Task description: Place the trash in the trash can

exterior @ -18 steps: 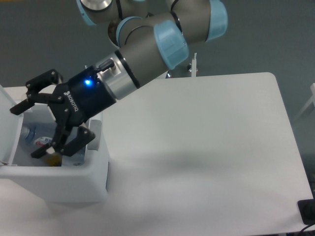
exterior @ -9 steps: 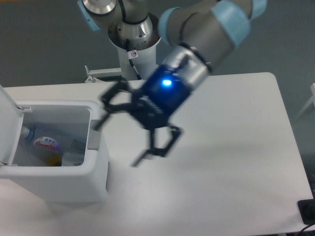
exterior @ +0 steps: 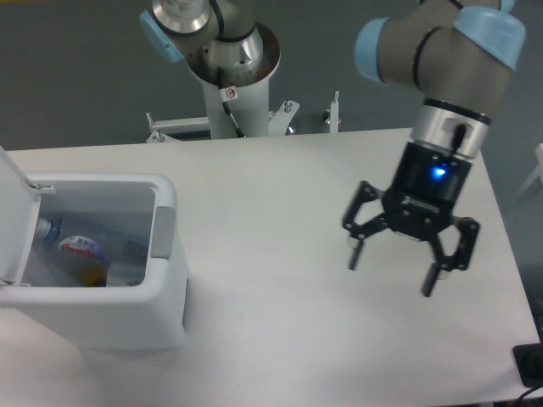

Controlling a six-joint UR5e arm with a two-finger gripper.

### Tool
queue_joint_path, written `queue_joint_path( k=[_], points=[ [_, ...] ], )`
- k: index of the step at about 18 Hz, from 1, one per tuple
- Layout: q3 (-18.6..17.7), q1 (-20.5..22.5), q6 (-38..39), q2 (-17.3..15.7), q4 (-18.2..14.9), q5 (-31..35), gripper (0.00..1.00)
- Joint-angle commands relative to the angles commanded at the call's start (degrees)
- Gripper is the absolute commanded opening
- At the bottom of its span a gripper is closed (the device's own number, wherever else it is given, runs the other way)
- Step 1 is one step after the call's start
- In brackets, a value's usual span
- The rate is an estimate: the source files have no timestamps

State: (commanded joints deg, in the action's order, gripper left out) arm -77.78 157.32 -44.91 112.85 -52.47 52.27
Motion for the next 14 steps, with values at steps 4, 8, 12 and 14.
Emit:
queue_joint_path(
  k=[4,8,12,14],
  points=[
    [0.35,0.36,-8.58,1.05,-3.41,11.15,1.00],
    [0.88,0.27,-25.37,1.32,-11.76,25.49,1.00],
    [1.84,0.27,-33.75,1.41,-16.25,30.87,1.00],
    [2.11,0.27,-34.27,1.67,-17.40,32.54,1.00]
  ],
)
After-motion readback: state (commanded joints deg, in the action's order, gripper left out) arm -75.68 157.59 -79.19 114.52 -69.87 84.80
